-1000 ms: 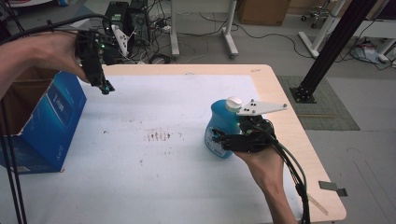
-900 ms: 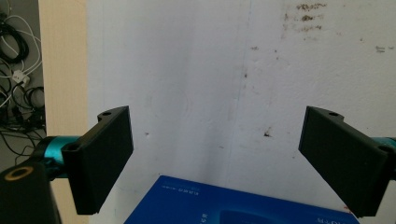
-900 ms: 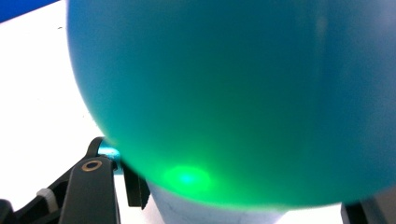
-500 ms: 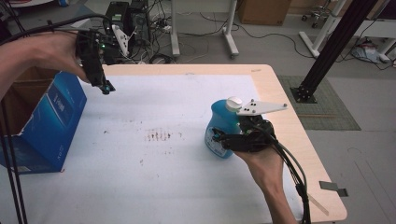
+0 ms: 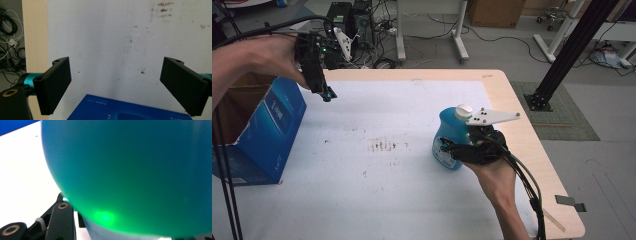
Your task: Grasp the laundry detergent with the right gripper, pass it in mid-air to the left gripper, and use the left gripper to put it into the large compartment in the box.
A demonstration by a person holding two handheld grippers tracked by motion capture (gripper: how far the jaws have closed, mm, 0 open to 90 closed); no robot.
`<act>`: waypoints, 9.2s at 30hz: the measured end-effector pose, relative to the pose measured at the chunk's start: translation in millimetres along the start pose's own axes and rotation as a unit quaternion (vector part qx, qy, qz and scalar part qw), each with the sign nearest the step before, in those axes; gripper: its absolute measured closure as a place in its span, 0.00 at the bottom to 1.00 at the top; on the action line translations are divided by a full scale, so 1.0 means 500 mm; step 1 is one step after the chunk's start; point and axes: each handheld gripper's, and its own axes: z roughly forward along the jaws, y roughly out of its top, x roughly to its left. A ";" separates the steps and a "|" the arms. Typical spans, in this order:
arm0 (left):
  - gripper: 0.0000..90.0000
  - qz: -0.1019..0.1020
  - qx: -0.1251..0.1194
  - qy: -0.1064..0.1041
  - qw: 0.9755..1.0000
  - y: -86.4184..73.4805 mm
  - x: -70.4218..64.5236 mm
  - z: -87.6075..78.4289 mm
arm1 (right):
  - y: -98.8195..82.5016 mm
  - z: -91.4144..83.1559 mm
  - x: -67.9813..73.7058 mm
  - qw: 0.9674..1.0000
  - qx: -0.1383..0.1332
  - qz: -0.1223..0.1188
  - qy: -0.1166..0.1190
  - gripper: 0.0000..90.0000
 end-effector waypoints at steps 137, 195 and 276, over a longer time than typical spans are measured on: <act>0.42 0.024 -0.079 -0.073 0.994 0.168 -0.199 -0.053 | 0.211 0.170 0.108 0.909 0.032 -0.230 0.347 0.39; 0.42 -0.287 -0.038 0.021 0.957 -0.153 -0.069 -0.368 | 0.149 -0.031 -0.048 0.954 0.160 -0.204 0.148 0.13; 0.42 -0.137 0.036 -0.023 0.990 -0.337 -0.118 -0.077 | 0.091 -0.015 -0.058 0.948 0.216 -0.200 0.123 0.13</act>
